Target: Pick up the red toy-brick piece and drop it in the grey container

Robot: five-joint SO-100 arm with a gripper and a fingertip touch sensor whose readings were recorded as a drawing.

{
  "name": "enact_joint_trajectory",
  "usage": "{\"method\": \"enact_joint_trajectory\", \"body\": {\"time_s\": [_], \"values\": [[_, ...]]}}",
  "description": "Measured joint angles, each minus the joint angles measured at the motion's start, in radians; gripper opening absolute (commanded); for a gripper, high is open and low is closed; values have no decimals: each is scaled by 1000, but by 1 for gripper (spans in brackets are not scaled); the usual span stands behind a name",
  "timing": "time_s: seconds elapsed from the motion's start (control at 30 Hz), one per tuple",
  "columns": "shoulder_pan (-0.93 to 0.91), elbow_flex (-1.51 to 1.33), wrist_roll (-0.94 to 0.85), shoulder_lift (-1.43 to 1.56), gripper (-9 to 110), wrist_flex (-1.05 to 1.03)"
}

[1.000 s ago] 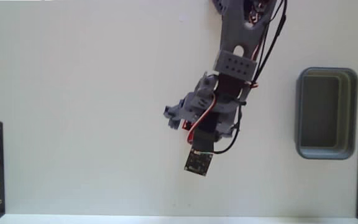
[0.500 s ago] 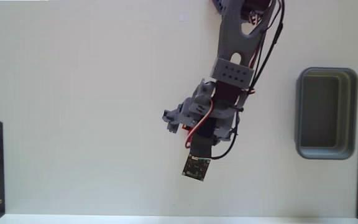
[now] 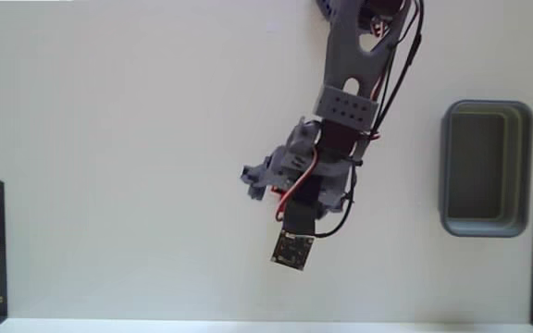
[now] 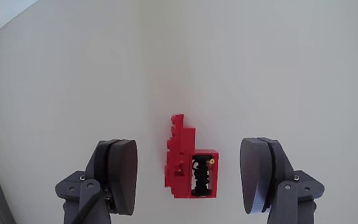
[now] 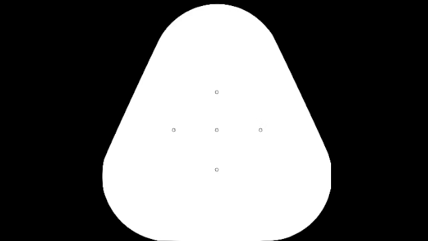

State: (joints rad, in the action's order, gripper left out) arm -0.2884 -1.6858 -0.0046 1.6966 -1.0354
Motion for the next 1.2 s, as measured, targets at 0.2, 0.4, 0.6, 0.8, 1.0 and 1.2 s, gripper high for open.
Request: {"method": "enact_joint_trajectory", "body": {"time_s": [0.2, 0.4, 0.6, 0.8, 1.0, 1.2], "values": [[0, -2, 0, 0, 110, 18], [0, -34, 2, 0, 110, 54], [0, -67, 2, 2, 110, 98], [0, -112, 2, 2, 110, 143], [0, -150, 0, 0, 110, 184], [0, -186, 0, 0, 110, 225]]}}
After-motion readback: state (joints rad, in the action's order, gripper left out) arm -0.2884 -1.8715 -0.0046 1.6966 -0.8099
